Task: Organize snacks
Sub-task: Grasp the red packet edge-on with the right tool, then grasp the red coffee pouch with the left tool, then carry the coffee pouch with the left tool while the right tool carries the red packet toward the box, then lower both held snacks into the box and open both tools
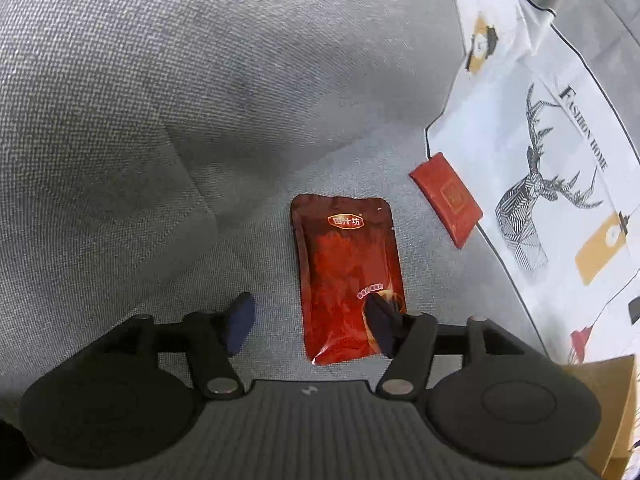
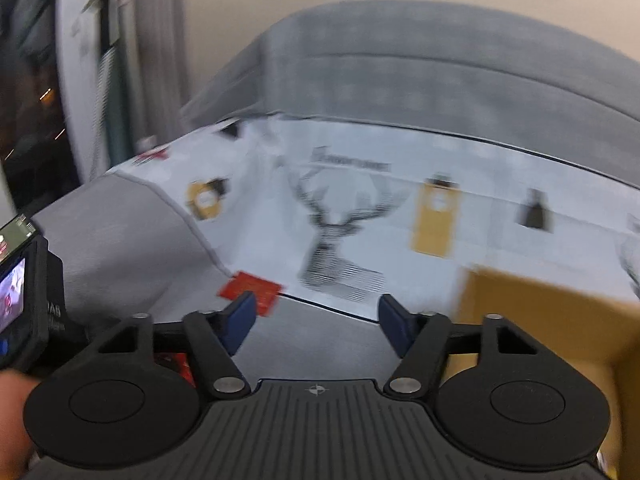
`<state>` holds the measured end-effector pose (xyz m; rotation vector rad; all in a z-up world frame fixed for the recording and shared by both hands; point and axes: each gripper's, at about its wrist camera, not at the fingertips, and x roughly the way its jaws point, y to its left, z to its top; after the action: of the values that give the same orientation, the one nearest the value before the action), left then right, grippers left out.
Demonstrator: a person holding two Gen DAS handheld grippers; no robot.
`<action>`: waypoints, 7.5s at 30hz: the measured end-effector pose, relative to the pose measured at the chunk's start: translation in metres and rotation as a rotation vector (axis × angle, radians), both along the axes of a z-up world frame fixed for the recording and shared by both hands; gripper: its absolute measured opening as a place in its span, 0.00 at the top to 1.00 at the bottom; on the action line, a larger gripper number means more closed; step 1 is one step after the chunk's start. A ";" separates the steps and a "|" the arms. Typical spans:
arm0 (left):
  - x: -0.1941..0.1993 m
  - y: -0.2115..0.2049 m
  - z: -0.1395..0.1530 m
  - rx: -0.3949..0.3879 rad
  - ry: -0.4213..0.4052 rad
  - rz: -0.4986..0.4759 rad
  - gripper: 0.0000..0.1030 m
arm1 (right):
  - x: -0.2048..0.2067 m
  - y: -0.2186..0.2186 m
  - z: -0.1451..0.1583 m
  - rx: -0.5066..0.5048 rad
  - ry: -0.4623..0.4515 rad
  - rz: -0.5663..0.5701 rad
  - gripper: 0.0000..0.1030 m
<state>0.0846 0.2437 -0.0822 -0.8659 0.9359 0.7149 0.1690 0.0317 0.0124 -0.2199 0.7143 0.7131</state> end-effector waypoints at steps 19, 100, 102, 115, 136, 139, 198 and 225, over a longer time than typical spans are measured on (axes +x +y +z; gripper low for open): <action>-0.008 0.023 0.006 -0.125 -0.008 0.021 0.18 | 0.090 0.182 -0.146 -0.380 0.115 0.460 0.20; -0.019 -0.079 0.088 0.387 -0.155 -0.529 0.46 | -0.104 -0.061 -0.035 0.061 0.200 -0.086 0.92; -0.021 -0.082 0.087 0.393 -0.171 -0.531 0.46 | -0.105 -0.066 -0.033 0.084 0.178 -0.087 0.92; -0.010 -0.086 0.079 0.365 -0.193 -0.501 0.46 | -0.111 -0.079 -0.027 0.141 0.100 -0.093 0.92; -0.013 -0.140 0.109 0.488 -0.468 -0.586 0.46 | -0.104 -0.116 0.005 0.249 -0.098 -0.197 0.92; -0.012 -0.150 0.112 0.501 -0.506 -0.606 0.46 | -0.100 -0.128 0.009 0.262 -0.127 -0.236 0.92; 0.002 -0.308 0.114 0.555 -0.841 -1.004 0.46 | -0.071 -0.274 -0.002 0.139 -0.238 -0.711 0.92; 0.000 -0.310 0.116 0.541 -0.856 -1.001 0.40 | -0.074 -0.275 0.001 0.133 -0.288 -0.721 0.92</action>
<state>0.0845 -0.0664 0.0338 -0.0939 0.2648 -0.2902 0.0950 -0.2428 0.0133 0.0629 0.4193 0.0335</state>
